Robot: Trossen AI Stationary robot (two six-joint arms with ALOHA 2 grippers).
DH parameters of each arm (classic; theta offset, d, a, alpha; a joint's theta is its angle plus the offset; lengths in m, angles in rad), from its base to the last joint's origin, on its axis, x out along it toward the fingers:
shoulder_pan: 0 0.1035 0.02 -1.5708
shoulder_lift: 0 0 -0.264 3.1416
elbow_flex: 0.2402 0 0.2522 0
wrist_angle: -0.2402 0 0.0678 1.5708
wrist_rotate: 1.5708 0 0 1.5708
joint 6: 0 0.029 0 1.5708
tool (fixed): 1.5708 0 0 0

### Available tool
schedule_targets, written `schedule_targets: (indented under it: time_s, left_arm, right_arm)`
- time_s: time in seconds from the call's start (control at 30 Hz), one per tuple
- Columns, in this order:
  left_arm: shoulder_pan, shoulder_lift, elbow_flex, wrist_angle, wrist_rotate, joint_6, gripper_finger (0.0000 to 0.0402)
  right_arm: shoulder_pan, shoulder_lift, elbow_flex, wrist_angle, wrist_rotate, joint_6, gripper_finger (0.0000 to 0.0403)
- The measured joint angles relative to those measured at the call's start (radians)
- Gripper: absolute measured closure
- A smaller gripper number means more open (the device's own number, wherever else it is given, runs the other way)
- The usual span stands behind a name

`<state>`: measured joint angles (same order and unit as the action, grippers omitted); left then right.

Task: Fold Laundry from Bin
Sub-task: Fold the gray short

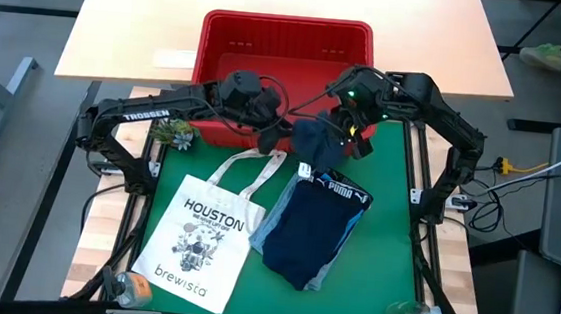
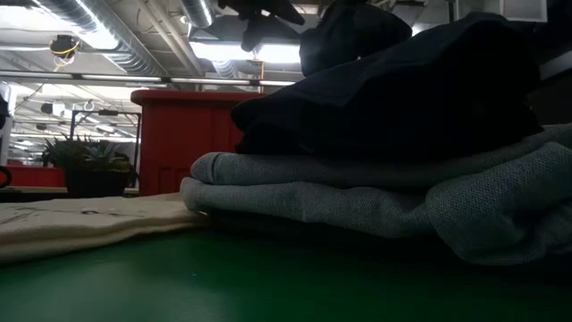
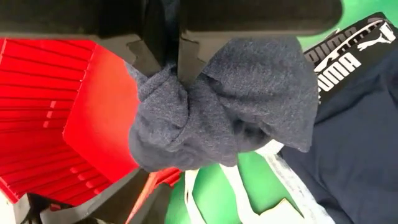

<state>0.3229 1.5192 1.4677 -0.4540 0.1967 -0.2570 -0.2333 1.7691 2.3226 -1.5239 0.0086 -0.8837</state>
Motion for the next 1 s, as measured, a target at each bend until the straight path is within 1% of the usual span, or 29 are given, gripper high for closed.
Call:
schedule_targets:
  time_s: [0.17, 0.3, 0.4, 0.47, 0.57, 0.63, 0.77, 0.87, 1.0]
  left_arm:
    - [0.000, 0.000, 0.000, -0.001, -0.025, -0.004, 0.0273]
    - [0.000, 0.000, 0.000, -0.001, -0.076, -0.064, 0.0273]
    - [0.006, 0.000, 0.000, -0.001, -0.074, -0.069, 0.0273]
    - [0.006, 0.000, 0.000, 0.003, -0.072, -0.045, 0.0273]
    - [0.006, 0.000, 0.000, 0.049, -0.069, -0.024, 0.0273]
    - [0.006, 0.000, 0.000, 0.073, -0.059, -0.023, 0.0273]
    - [0.006, 0.000, 0.000, 0.082, 0.036, -0.022, 0.0273]
    - [-0.002, 0.000, 0.000, 0.083, 0.084, -0.022, 0.0273]
    - [-0.021, 0.001, 0.000, 0.088, 0.067, -0.021, 0.0275]
  right_arm:
    - [0.000, 0.000, 0.000, -0.006, 0.000, 0.000, 0.0388]
    - [0.000, 0.000, 0.000, -0.006, 0.000, -0.004, 0.0388]
    - [0.000, 0.000, 0.000, -0.006, 0.000, -0.004, 0.0388]
    - [0.000, 0.000, 0.000, -0.005, 0.000, -0.009, 0.0388]
    - [0.000, -0.001, 0.000, 0.011, 0.000, -0.015, 0.0388]
    - [0.000, -0.001, 0.000, 0.023, -0.007, -0.015, 0.0388]
    - [-0.001, -0.001, 0.000, 0.055, -0.049, -0.033, 0.0388]
    - [0.000, -0.001, 0.000, 0.068, -0.054, -0.040, 0.0388]
    - [-0.001, -0.001, 0.000, 0.067, -0.054, -0.041, 0.0388]
